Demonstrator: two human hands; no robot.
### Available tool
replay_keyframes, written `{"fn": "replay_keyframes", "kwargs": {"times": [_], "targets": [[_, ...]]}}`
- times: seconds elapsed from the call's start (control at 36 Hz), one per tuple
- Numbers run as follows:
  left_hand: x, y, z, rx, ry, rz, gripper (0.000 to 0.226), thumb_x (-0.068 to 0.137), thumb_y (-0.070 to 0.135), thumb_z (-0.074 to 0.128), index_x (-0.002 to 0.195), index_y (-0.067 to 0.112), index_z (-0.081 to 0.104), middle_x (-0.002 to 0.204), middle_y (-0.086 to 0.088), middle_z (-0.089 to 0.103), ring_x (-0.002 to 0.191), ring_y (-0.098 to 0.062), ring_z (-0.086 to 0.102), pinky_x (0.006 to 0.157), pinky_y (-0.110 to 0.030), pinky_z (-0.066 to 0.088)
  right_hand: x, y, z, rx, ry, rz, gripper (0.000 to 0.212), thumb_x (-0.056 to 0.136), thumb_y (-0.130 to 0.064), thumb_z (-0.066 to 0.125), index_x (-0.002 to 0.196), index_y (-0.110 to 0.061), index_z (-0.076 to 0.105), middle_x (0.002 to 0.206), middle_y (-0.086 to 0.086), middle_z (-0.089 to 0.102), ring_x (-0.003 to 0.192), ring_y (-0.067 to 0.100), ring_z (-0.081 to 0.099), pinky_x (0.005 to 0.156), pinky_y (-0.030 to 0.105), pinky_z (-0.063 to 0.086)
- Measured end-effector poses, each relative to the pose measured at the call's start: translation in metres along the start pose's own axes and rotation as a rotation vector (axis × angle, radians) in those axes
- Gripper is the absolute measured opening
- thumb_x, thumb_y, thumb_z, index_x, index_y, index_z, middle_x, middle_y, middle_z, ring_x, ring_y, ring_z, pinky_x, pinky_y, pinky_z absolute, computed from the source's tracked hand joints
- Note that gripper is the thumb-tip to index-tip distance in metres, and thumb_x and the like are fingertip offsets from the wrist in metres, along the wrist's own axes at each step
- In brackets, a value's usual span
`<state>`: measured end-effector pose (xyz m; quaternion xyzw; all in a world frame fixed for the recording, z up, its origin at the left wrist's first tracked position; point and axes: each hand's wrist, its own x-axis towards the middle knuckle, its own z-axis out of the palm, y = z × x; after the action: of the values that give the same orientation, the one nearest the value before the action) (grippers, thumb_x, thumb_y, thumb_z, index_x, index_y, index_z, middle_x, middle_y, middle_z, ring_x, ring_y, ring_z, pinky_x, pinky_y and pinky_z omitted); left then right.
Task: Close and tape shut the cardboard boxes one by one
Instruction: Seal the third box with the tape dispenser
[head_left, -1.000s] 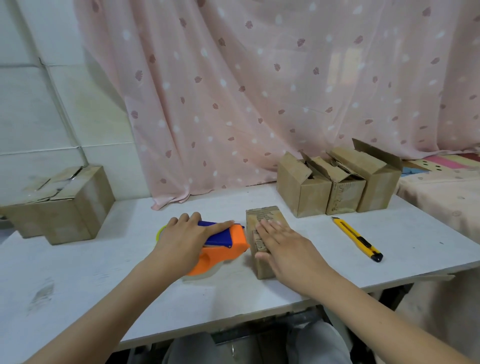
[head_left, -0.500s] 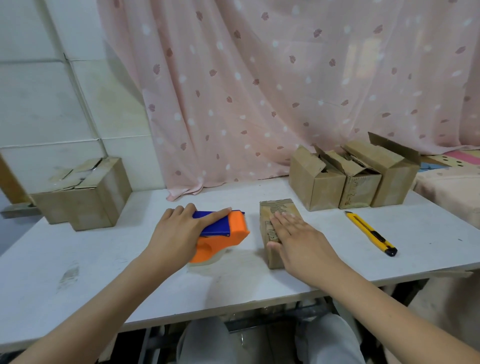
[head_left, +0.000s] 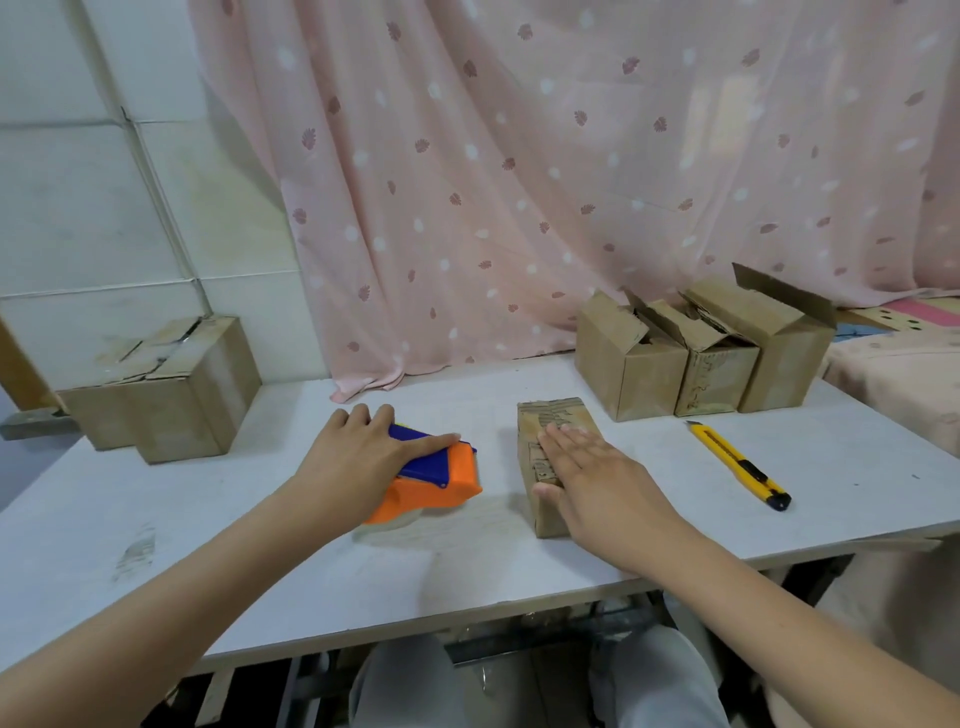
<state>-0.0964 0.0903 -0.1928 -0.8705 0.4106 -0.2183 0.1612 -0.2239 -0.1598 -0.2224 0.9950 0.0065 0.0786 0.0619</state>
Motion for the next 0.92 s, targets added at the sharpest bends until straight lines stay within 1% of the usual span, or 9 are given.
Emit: {"fn": "replay_keyframes", "kwargs": {"times": [0.11, 0.17, 0.25, 0.31, 0.39, 0.5, 0.72, 0.83, 0.92], "targets": [[0.010, 0.008, -0.019, 0.067, -0.175, 0.024, 0.085, 0.097, 0.022, 0.044, 0.145, 0.063, -0.014, 0.108, -0.008, 0.042, 0.089, -0.026, 0.040, 0.076, -0.035, 0.032, -0.001, -0.005, -0.005, 0.031, -0.016, 0.024, 0.110, 0.068, -0.062, -0.029, 0.160, -0.012, 0.007, 0.167, 0.004, 0.004, 0.155, 0.018, 0.003, 0.109, 0.024, -0.015], [0.017, 0.012, -0.029, 0.086, -0.208, 0.029, 0.081, 0.099, 0.022, 0.041, 0.145, 0.064, -0.010, 0.112, -0.008, 0.041, 0.099, -0.030, 0.045, 0.078, -0.038, 0.032, 0.000, -0.004, -0.004, 0.009, 0.006, 0.002, 0.103, 0.081, -0.059, -0.024, 0.157, -0.008, 0.024, 0.163, 0.008, 0.020, 0.152, 0.021, 0.020, 0.113, 0.028, -0.005], [0.031, 0.020, -0.041, 0.161, -0.286, 0.043, 0.074, 0.100, 0.020, 0.039, 0.146, 0.065, 0.002, 0.118, -0.009, 0.042, 0.110, -0.035, 0.046, 0.084, -0.043, 0.036, 0.006, 0.002, 0.009, -0.083, 0.047, -0.030, 0.087, 0.104, -0.050, -0.004, 0.127, -0.007, 0.068, 0.131, 0.009, 0.065, 0.121, 0.020, 0.064, 0.104, 0.032, 0.031], [0.043, 0.026, -0.051, 0.219, -0.333, 0.061, 0.069, 0.102, 0.022, 0.040, 0.146, 0.065, 0.009, 0.123, -0.011, 0.043, 0.115, -0.037, 0.045, 0.092, -0.047, 0.038, 0.005, 0.003, 0.016, -0.073, 0.028, -0.036, 0.083, 0.105, -0.049, 0.001, 0.121, -0.008, 0.072, 0.124, 0.007, 0.070, 0.114, 0.019, 0.068, 0.100, 0.031, 0.035], [0.061, 0.033, -0.062, 0.242, -0.411, 0.079, 0.060, 0.104, 0.027, 0.041, 0.146, 0.064, 0.019, 0.125, -0.010, 0.045, 0.116, -0.037, 0.044, 0.096, -0.048, 0.038, 0.001, 0.000, 0.006, -0.010, 0.007, 0.012, 0.094, 0.099, -0.054, -0.013, 0.139, -0.005, 0.056, 0.144, 0.011, 0.054, 0.133, 0.023, 0.054, 0.110, 0.036, 0.021], [0.075, 0.039, -0.067, 0.237, -0.529, 0.066, 0.057, 0.104, 0.026, 0.040, 0.145, 0.063, 0.024, 0.128, -0.008, 0.045, 0.115, -0.037, 0.044, 0.094, -0.048, 0.039, 0.000, -0.003, -0.006, 0.047, -0.054, 0.039, 0.109, 0.067, -0.060, -0.025, 0.160, -0.013, 0.006, 0.167, 0.003, 0.002, 0.155, 0.016, 0.002, 0.109, 0.025, -0.015], [0.081, 0.034, -0.077, 0.231, -0.752, 0.047, 0.056, 0.103, 0.025, 0.044, 0.145, 0.061, 0.029, 0.141, -0.004, 0.042, 0.126, -0.040, 0.041, 0.102, -0.053, 0.038, 0.002, -0.002, -0.005, 0.058, -0.059, 0.022, 0.120, 0.064, -0.064, -0.040, 0.160, -0.011, 0.010, 0.167, 0.006, 0.008, 0.154, 0.018, 0.006, 0.111, 0.025, -0.013], [0.066, 0.013, -0.086, 0.049, -0.752, 0.049, 0.072, 0.097, 0.009, 0.038, 0.147, 0.059, 0.026, 0.128, 0.004, 0.045, 0.102, -0.024, 0.047, 0.087, -0.039, 0.046, 0.006, 0.003, 0.006, -0.025, 0.009, -0.024, 0.090, 0.103, -0.052, -0.007, 0.131, -0.006, 0.064, 0.134, 0.010, 0.063, 0.126, 0.021, 0.060, 0.108, 0.033, 0.029], [0.057, -0.013, -0.084, -0.162, -0.709, -0.008, 0.077, 0.093, 0.007, 0.048, 0.149, 0.055, 0.025, 0.109, 0.004, 0.034, 0.075, -0.009, 0.040, 0.077, -0.028, 0.042, 0.005, 0.003, 0.011, -0.039, -0.042, -0.018, 0.081, 0.104, -0.050, 0.004, 0.128, -0.005, 0.066, 0.130, 0.010, 0.066, 0.123, 0.022, 0.062, 0.106, 0.034, 0.031]]}}
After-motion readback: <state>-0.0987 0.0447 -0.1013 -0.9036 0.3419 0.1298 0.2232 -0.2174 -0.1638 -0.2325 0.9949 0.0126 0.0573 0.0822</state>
